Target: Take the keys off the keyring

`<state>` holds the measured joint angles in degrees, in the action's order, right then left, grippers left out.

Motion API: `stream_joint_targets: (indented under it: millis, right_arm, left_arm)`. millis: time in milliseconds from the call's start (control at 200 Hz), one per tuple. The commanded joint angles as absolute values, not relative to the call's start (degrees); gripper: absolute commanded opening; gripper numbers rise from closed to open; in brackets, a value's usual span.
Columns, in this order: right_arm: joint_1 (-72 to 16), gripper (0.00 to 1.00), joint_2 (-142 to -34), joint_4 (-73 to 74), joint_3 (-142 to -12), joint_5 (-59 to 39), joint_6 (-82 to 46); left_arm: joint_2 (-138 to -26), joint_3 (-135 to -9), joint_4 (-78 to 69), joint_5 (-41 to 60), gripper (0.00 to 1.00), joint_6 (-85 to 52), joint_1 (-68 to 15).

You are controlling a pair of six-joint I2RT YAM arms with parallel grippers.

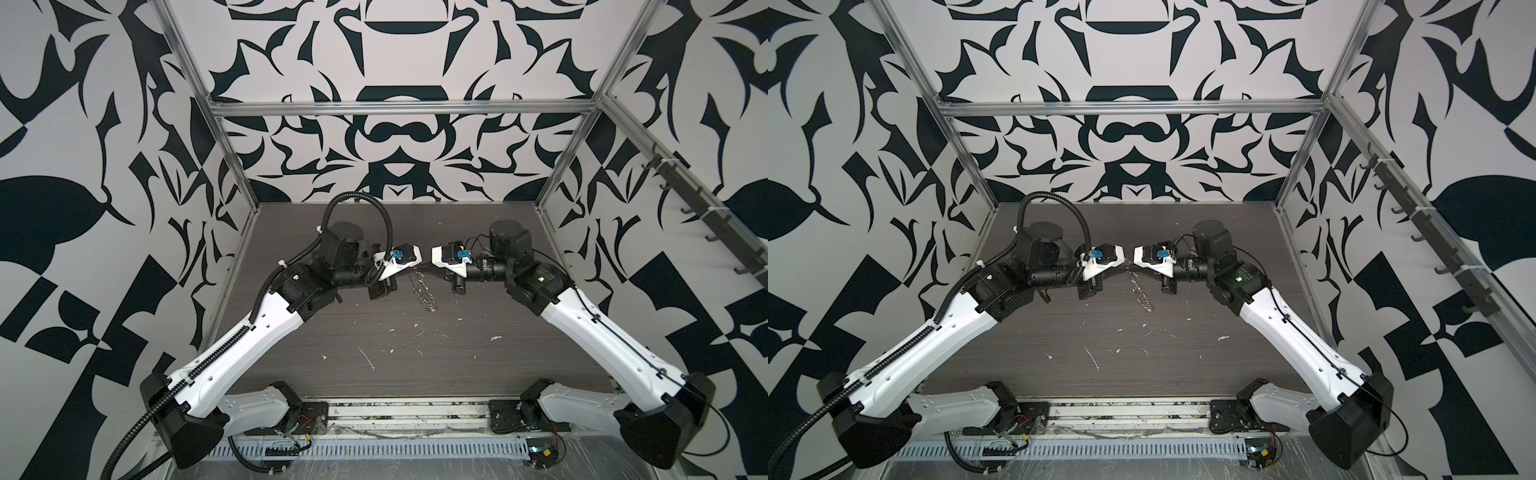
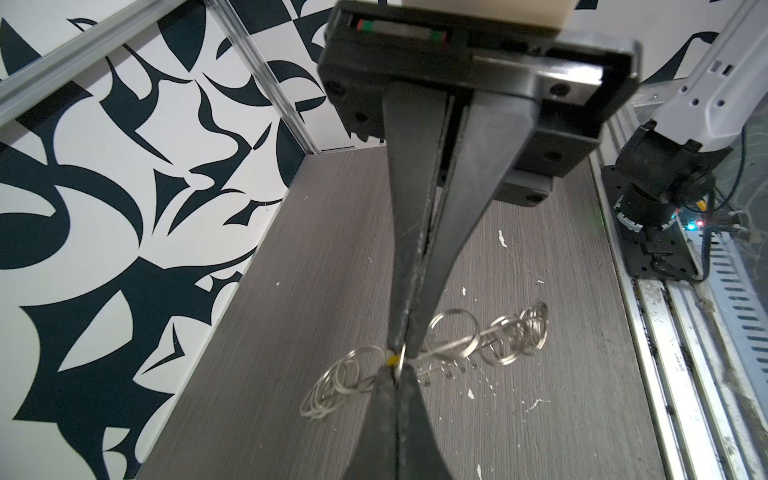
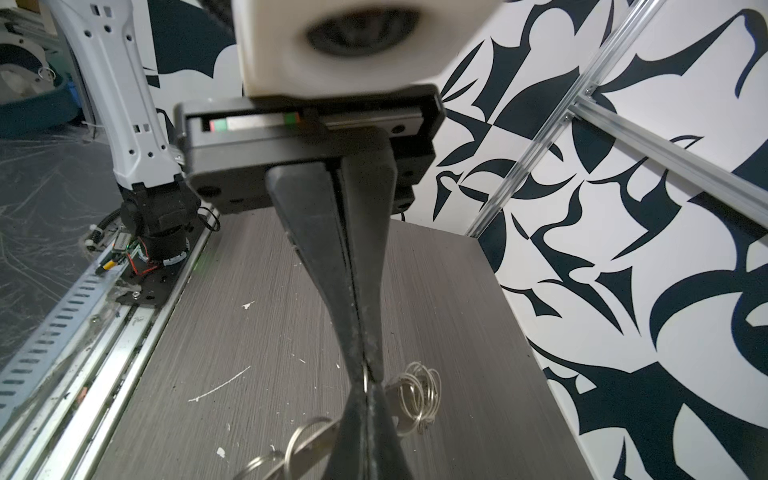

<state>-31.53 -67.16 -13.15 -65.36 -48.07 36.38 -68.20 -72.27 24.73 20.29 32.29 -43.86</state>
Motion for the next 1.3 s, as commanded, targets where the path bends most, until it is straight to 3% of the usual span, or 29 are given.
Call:
stream_joint_targets:
  millis: [0,70,145,385,800,1295]
  right_arm:
    - [-31.6,0.0,-65.6,-9.2,-66.4,-50.0,35.3]
    - [-31.0,0.0,-64.1,-3.0,-64.0,-50.8,31.7]
    - [-30.2,0.0,-62.9,3.3,-61.8,-52.2,27.5]
    - [-29.8,0.0,-61.5,18.2,-57.5,-55.0,16.6]
    - [-29.8,0.0,-62.6,39.1,-52.4,-55.7,1.5]
    - [-30.1,0.0,-64.8,42.5,-52.2,-57.3,-1.1]
  left_arm:
    - [-65.4,-70.6,19.4,22.2,0.2,29.3,-44.0]
    - [-62.9,-67.8,15.3,22.2,0.37,28.3,-43.9]
    - [-60.4,-65.4,12.6,22.1,0.42,27.4,-43.4]
    - [-55.8,-61.4,6.6,27.3,0.35,21.7,-39.6]
    - [-58.6,-62.4,3.5,32.8,0.29,18.5,-39.1]
    - [-59.7,-62.8,0.6,34.5,0.27,16.7,-39.1]
